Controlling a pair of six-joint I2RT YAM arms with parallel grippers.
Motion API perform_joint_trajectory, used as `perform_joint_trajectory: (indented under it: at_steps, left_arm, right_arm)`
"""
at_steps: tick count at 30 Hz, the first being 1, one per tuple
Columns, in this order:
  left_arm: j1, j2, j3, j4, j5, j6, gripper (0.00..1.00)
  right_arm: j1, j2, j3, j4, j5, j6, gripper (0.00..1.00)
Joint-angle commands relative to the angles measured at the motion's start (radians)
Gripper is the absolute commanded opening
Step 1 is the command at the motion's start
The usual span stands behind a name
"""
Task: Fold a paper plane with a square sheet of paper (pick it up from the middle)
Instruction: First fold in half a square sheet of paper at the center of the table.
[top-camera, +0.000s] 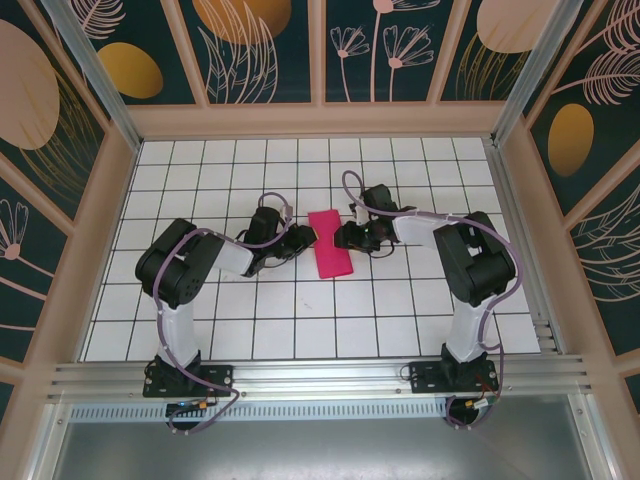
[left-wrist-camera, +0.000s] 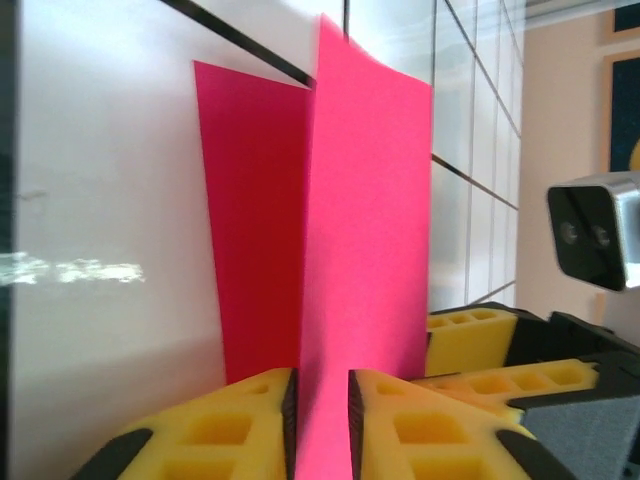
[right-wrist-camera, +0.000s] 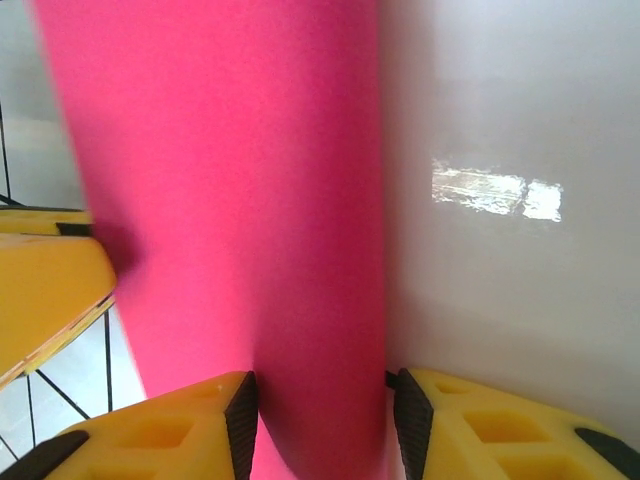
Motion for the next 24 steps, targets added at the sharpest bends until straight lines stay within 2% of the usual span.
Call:
perform_joint_trajectory:
  at_steps: [1, 7, 24]
  left_arm:
    - [-0.004, -0.065, 0.028, -0.105, -0.060, 0.060, 0.34]
    - [0.004, -0.147, 0.035, -0.211, -0.138, 0.115, 0.46]
    - [0.007, -0.187, 0.043, -0.268, -0.187, 0.147, 0.53]
  right_arm:
    - [0.008, 0.035, 0.020, -0.048, 0.066, -0.034, 0.42]
    - [0.008, 0.053, 0.031, -0.062, 0.081, -0.046, 0.38]
    - [0.015, 0.104, 0.059, -0.098, 0.107, -0.122, 0.37]
